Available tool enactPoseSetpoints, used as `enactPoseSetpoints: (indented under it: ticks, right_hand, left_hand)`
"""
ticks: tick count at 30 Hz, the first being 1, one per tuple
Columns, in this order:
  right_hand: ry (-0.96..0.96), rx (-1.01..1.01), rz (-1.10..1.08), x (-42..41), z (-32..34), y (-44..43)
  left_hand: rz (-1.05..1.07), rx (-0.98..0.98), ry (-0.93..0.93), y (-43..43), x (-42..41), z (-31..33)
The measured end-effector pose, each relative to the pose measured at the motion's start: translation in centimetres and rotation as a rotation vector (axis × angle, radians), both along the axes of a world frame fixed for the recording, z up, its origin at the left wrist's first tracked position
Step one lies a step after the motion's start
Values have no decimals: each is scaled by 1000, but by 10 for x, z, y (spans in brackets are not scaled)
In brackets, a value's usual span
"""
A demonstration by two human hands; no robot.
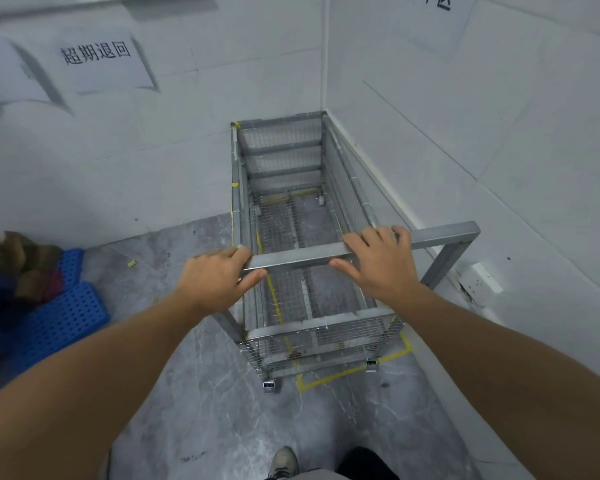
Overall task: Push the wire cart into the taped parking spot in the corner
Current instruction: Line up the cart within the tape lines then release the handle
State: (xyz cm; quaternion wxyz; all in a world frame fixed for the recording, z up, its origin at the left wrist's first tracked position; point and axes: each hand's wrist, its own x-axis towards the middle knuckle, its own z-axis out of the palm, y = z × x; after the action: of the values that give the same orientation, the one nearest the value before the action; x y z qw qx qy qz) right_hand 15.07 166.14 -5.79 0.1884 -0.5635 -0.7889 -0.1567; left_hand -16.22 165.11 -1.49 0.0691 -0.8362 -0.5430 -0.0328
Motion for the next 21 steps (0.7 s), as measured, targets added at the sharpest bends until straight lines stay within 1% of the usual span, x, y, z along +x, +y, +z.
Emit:
enactPoseSetpoints:
  ticks: [6,11,21]
  right_hand:
    - [37,-50,11,13,6,3]
    - [33,-87,31,18,7,7]
    - [5,-107,42,27,7,9]
  left_hand:
    - [96,-21,-23,-1,13,0]
    - [130,-29,-21,-4,21,3]
    - [113,-26,-14,-6,31,3]
